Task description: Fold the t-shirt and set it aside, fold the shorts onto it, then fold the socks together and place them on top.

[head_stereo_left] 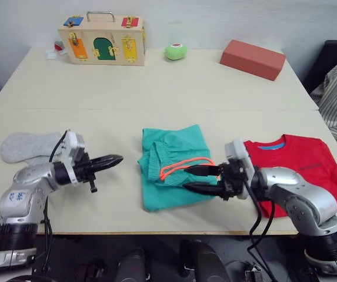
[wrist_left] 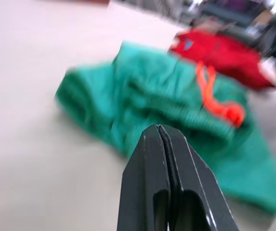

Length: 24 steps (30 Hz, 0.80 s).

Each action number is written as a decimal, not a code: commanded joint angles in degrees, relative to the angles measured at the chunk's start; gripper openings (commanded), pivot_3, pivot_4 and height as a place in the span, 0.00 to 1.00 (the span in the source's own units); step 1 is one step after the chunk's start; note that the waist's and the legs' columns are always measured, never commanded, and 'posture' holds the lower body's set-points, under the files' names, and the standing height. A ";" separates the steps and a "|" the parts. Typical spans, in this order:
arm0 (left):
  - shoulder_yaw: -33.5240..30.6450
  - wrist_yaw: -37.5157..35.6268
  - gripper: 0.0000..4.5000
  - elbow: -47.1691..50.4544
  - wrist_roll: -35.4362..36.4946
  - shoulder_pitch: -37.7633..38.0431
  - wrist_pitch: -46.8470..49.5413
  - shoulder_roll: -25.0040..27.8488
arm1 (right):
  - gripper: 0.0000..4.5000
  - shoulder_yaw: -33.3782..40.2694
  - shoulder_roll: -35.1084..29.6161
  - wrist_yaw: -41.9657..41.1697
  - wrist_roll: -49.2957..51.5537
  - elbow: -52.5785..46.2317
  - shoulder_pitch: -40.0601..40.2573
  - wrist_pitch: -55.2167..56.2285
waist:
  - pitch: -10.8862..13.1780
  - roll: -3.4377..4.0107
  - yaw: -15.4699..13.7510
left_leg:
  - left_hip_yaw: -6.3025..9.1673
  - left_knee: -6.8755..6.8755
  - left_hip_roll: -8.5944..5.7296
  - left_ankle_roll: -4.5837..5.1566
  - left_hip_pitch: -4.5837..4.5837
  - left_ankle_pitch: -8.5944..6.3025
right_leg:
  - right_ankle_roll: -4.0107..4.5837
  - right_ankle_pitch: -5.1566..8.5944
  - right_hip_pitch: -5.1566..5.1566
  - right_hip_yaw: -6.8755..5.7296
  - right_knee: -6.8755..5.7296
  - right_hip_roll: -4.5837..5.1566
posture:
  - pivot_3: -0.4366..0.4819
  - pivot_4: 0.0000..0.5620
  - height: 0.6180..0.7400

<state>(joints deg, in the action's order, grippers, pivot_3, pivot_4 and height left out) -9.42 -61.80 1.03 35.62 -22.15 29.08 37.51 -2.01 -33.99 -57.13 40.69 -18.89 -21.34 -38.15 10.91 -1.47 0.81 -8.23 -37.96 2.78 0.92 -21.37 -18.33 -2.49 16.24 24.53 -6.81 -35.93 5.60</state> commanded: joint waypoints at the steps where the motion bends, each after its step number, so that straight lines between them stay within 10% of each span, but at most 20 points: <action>1: 6.38 2.30 0.00 0.44 -2.38 -6.77 -0.70 -5.32 | 0.18 -2.71 2.50 2.08 -13.07 10.54 -2.84 16.17 | 0.00 0.00 -0.47 | -0.02 -0.03 -0.03 -0.04 0.00 0.02 | -0.02 -0.01 -0.01 0.01 0.00 0.00 | 0.48 0.27 1.00; 3: 10.78 3.50 0.00 -3.65 -6.38 -11.10 -3.70 -10.02 | 0.02 -4.86 4.83 3.80 -19.92 17.93 -3.96 25.28 | -0.01 -0.02 -0.79 | -0.13 -0.05 -0.08 -0.10 0.01 0.08 | -0.11 -0.06 -0.01 0.05 0.00 -0.04 | 0.48 0.27 1.00; 12: 20.13 10.71 0.00 -28.61 -21.69 -21.94 -16.56 -23.62 | 0.01 -10.43 7.44 1.36 -28.62 25.76 1.56 38.63 | -0.01 -0.01 -0.66 | -0.39 -0.07 -0.04 -0.04 -0.12 0.21 | -0.19 -0.10 0.09 0.16 0.01 -0.25 | 0.48 0.27 1.00; 24: 15.87 3.16 0.00 -31.18 -20.85 -14.82 -28.44 -20.96 | 0.01 -0.60 4.53 3.13 -10.53 3.34 13.65 20.36 | -0.01 0.00 -0.14 | -0.25 -0.12 0.04 -0.11 0.17 0.23 | -0.09 -0.16 -0.03 0.20 -0.11 -0.15 | 0.48 0.27 1.00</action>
<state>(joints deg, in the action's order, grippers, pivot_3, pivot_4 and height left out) 7.81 -54.07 -32.69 12.41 -39.07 2.01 14.94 -7.79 -28.09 -55.59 23.38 -10.45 -7.49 -12.24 10.90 -1.47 0.68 -8.47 -38.08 2.84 0.79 -21.20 -18.08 -2.53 16.06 24.50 -6.62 -36.04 5.45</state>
